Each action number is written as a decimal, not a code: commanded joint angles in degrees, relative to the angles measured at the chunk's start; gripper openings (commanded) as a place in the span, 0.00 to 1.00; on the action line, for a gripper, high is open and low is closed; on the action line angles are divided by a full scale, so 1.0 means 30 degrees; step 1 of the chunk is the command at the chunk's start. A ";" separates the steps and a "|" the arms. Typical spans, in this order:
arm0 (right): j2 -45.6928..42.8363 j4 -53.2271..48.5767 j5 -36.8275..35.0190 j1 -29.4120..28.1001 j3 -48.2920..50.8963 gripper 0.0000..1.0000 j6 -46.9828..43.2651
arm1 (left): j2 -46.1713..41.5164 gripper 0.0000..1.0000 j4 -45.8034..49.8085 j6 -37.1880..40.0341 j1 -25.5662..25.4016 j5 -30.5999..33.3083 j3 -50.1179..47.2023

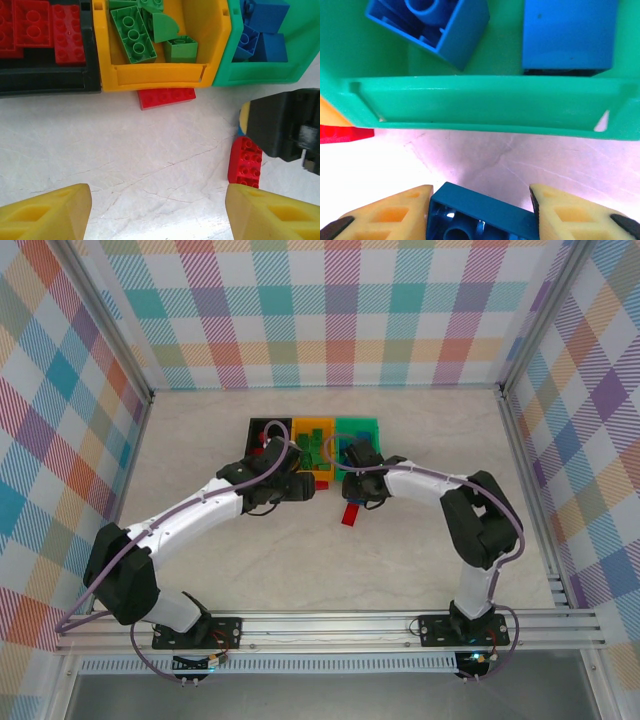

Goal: Sort the legos into containers by color
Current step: Pick up the lego from the center of the table, then place the lego in the container.

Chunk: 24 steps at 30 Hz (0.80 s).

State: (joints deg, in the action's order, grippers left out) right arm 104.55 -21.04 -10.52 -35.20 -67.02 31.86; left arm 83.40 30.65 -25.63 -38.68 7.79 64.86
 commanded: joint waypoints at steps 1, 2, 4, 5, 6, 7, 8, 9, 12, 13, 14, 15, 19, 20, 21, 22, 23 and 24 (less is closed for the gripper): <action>-0.1096 -0.0903 -0.0590 0.0263 -0.1400 0.44 -0.1305 | -0.0384 0.71 -0.0600 -0.0429 0.0150 -0.0710 -0.0449; -0.1149 -0.1023 -0.0593 0.0382 -0.1797 0.44 -0.1514 | -0.0367 0.71 -0.0706 -0.0518 0.0148 -0.0894 -0.0522; -0.1008 -0.1193 -0.0602 0.0732 -0.2665 0.44 -0.1991 | -0.0346 0.71 -0.0981 -0.0731 0.0119 -0.1321 -0.0766; -0.0911 -0.1262 -0.0594 0.0919 -0.3080 0.45 -0.2144 | -0.0347 0.71 -0.1136 -0.0829 0.0119 -0.1504 -0.0886; -0.0699 -0.1384 -0.0528 0.1121 -0.3580 0.45 -0.2321 | -0.0294 0.71 -0.1258 -0.0939 0.0089 -0.1769 -0.1000; -0.0541 -0.1478 -0.0506 0.1263 -0.4035 0.45 -0.2480 | -0.0290 0.71 -0.1372 -0.0950 0.0046 -0.1977 -0.1101; -0.0296 -0.1505 -0.0477 0.1472 -0.4529 0.46 -0.2654 | -0.0249 0.71 -0.1447 -0.0989 0.0002 -0.2105 -0.1166; 0.0037 -0.1498 -0.0426 0.1641 -0.5032 0.46 -0.2837 | -0.0202 0.71 -0.1551 -0.0979 -0.0057 -0.2227 -0.1269; 0.1310 -0.1383 -0.0020 0.2278 -0.6511 0.47 -0.3133 | -0.0143 0.71 -0.1988 -0.0981 -0.0287 -0.2802 -0.1543; 0.1794 -0.1500 0.0090 0.2476 -0.7097 0.48 -0.3202 | -0.0062 0.71 -0.2097 -0.0981 -0.0370 -0.3018 -0.1603; 0.2205 -0.1668 0.0124 0.2590 -0.7657 0.50 -0.3250 | 0.0037 0.71 -0.2198 -0.0970 -0.0449 -0.3234 -0.1611; 0.2649 -0.1790 0.0110 0.2677 -0.8192 0.52 -0.3334 | 0.0117 0.71 -0.2278 -0.0928 -0.0564 -0.3489 -0.1596; 0.3633 -0.2244 0.0235 0.2754 -0.9675 0.66 -0.3498 | 0.0816 0.72 -0.2385 -0.0668 -0.1099 -0.4091 -0.1280; 0.3701 -0.2302 0.0375 0.2761 -0.9761 0.67 -0.3472 | 0.1054 0.72 -0.2327 -0.0533 -0.1244 -0.4182 -0.1133; 0.3665 -0.2307 0.0579 0.2772 -0.9728 0.68 -0.3442 | 0.1318 0.72 -0.2259 -0.0416 -0.1413 -0.4223 -0.0969; 0.3549 -0.2209 0.0723 0.2768 -0.9563 0.68 -0.3408 | 0.1603 0.72 -0.2170 -0.0316 -0.1570 -0.4236 -0.0773; 0.3373 -0.2111 0.0850 0.2787 -0.9335 0.69 -0.3361 | 0.1870 0.72 -0.2112 -0.0234 -0.1687 -0.4285 -0.0614; 0.3071 -0.1950 0.0951 0.2769 -0.8926 0.69 -0.3368 | 0.2206 0.72 -0.2045 -0.0150 -0.1832 -0.4366 -0.0424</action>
State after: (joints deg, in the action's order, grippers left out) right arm 115.79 -26.48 -9.69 -26.59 -94.08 22.48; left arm 87.92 24.23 -27.38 -43.13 -3.62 61.21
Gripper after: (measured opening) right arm 0.684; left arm 0.719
